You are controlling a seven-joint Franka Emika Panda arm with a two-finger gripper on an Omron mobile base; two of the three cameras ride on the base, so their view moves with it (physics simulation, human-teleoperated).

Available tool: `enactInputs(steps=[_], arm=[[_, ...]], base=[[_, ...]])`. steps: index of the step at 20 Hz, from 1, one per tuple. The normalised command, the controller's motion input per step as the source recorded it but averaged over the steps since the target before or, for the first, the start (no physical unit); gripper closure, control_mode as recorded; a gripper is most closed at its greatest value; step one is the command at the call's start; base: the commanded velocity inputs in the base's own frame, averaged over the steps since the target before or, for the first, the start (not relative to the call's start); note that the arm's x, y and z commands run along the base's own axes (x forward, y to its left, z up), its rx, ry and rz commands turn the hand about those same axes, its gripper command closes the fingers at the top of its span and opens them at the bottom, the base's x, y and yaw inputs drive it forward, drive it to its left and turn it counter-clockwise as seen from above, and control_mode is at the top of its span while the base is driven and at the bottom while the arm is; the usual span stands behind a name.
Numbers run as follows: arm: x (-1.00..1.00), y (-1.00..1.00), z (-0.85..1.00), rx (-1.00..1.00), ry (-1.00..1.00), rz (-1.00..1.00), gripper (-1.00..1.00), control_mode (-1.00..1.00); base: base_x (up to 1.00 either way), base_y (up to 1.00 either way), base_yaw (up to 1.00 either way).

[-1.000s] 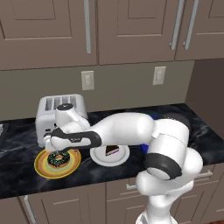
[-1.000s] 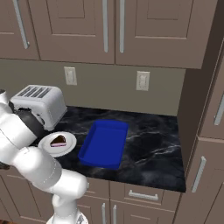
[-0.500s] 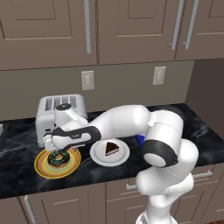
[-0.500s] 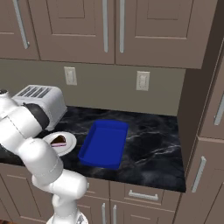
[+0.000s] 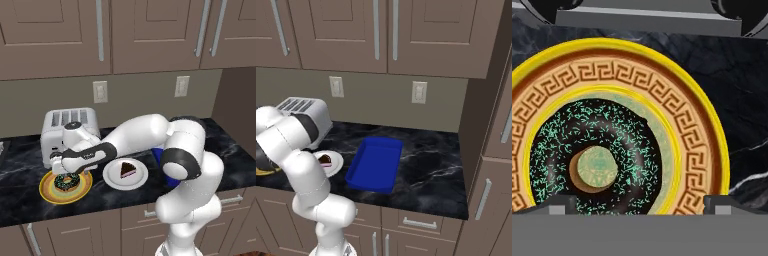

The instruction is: Move the dessert items from the plates to the tray.

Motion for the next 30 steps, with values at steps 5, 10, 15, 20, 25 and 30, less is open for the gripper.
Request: enactInputs(steps=[5,10,15,20,25,30], arm=[[0.14,0.0,-0.15,0.0,0.0,0.0,-1.0,-1.0],[0.08,0.0,-0.2,0.0,0.0,0.0,-1.0,-1.0],[0.02,0.0,-0.22,0.0,0.0,0.0,-1.0,-1.0],[0.02,0.0,-0.17,0.0,0.0,0.0,-1.0,-1.0],[0.05,0.01,-0.11,0.0,0.0,0.0,-1.0,-1.0],[0.06,0.01,0.0,0.0,0.0,0.0,-1.0,-1.0]], base=[[0.0,0.0,0.0],[0.0,0.0,0.0],[0.0,0.0,0.0],[0.0,0.0,0.0],[0.0,0.0,0.0],[0.0,0.0,0.0]])
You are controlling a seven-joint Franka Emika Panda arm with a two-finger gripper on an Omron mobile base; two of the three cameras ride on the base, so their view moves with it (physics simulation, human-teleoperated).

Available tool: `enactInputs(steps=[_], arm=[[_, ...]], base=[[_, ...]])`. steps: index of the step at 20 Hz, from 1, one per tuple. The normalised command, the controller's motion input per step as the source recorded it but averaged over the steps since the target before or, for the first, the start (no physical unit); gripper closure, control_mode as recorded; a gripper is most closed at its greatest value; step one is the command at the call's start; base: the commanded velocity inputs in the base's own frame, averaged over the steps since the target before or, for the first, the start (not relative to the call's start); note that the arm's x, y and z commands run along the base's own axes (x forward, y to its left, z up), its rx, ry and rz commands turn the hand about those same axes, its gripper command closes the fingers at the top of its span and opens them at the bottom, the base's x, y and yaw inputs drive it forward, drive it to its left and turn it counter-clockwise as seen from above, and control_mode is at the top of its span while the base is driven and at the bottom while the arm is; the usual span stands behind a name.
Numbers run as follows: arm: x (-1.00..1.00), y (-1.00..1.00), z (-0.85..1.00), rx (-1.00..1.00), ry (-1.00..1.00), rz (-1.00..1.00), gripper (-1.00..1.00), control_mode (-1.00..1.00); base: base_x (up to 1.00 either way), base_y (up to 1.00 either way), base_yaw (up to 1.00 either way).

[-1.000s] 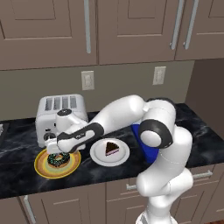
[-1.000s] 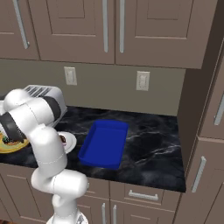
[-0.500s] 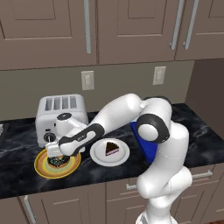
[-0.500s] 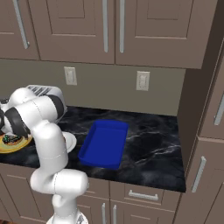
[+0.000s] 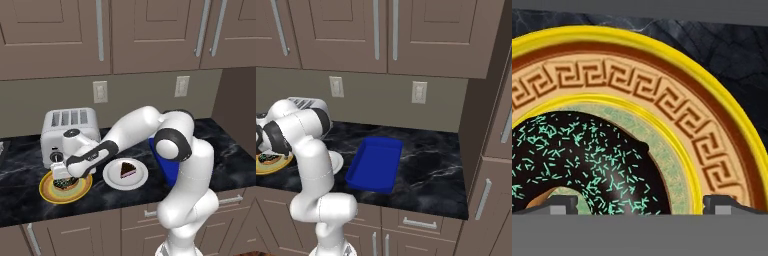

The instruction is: Move the dessert items from the plates to the tray.

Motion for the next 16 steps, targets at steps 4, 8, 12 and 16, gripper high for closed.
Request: enactInputs(steps=[4,8,12,16], arm=[[0.01,0.0,0.0,0.0,0.0,0.0,-1.0,-1.0],[0.0,0.0,0.0,0.0,0.02,0.0,-1.0,-1.0],[0.05,0.0,0.0,0.0,0.01,0.0,-1.0,-1.0],[0.13,0.0,0.0,0.0,0.0,0.0,-1.0,-1.0]], base=[[0.0,0.0,0.0],[0.0,0.0,0.0],[0.0,0.0,0.0],[0.0,0.0,0.0]])
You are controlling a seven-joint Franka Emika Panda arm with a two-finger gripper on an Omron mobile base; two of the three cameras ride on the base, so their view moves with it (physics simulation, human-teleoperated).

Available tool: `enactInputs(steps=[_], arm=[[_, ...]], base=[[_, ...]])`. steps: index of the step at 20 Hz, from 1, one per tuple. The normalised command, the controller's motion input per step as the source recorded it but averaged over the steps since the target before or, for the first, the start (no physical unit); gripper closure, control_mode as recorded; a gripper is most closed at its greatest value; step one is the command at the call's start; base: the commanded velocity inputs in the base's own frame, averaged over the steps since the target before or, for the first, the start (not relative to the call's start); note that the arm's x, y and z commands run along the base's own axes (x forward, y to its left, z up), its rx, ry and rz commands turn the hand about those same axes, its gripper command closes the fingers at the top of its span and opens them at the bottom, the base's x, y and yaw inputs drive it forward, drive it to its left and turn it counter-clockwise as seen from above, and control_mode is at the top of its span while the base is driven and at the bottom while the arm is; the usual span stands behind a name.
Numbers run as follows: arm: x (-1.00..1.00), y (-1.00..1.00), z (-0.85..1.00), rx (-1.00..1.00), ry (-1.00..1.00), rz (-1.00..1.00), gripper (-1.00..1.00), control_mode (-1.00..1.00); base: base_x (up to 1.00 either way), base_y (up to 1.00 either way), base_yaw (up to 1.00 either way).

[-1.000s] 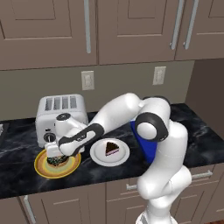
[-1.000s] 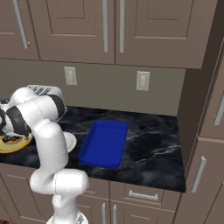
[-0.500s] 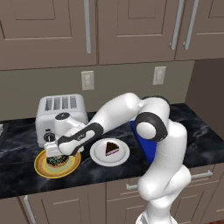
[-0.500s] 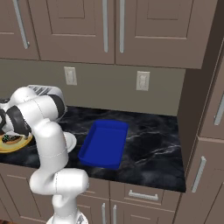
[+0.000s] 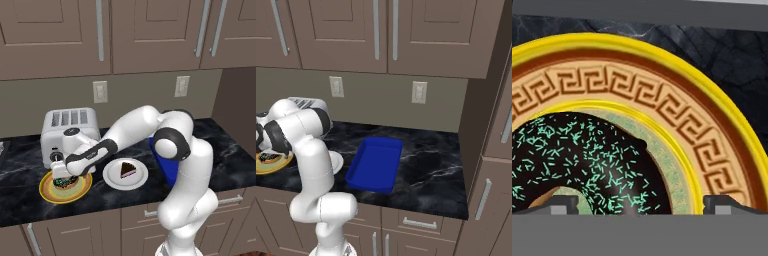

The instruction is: Move the dessert items from the plates to the tray.

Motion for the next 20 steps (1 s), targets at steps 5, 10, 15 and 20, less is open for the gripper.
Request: enactInputs(steps=[5,10,15,20], arm=[[0.08,0.0,0.0,0.0,0.02,0.0,-1.0,-1.0],[0.0,0.0,-0.04,0.0,0.05,0.0,-1.0,-1.0],[0.0,0.0,-0.14,0.0,0.05,0.0,-1.0,-1.0],[0.0,0.0,-0.18,0.0,0.03,0.0,1.0,-1.0]], base=[[0.0,0.0,0.0],[0.0,0.0,0.0],[0.0,0.0,0.0],[0.0,0.0,0.0]])
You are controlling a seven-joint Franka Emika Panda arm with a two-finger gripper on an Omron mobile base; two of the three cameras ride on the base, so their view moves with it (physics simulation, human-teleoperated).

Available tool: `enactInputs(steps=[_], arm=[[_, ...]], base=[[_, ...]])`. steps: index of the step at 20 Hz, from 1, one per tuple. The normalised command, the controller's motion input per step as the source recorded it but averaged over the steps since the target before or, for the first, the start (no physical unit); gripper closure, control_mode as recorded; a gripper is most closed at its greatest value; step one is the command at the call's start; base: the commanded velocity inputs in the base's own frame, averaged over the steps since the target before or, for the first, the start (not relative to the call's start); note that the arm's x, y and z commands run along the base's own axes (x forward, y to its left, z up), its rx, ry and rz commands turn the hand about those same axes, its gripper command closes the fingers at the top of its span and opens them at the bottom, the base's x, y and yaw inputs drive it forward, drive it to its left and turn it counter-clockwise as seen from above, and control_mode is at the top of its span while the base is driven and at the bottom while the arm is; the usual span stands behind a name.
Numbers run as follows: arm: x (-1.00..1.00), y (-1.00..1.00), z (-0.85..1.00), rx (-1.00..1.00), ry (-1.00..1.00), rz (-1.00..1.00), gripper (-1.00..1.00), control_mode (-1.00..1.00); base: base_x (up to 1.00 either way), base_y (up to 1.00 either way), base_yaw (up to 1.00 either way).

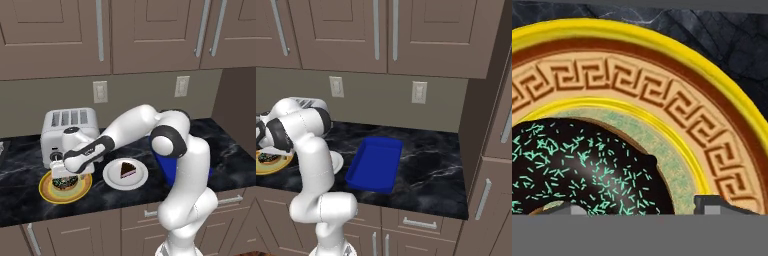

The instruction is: Move the dessert items from the plates to the tray.

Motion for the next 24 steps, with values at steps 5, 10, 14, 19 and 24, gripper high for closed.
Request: enactInputs(steps=[5,10,14,19,24], arm=[[0.0,0.0,0.0,0.0,0.0,0.0,1.0,-1.0],[0.0,-0.02,0.03,0.0,0.0,0.0,1.0,-1.0],[-0.07,-0.12,0.18,0.0,-0.02,-0.02,1.0,-1.0],[-0.12,-0.19,0.36,0.0,0.0,-0.04,1.0,-1.0],[-0.22,-0.31,0.38,0.0,0.0,-0.11,1.0,-1.0]], base=[[0.0,0.0,0.0],[0.0,0.0,0.0],[0.0,0.0,0.0],[0.0,0.0,0.0],[0.0,0.0,0.0]])
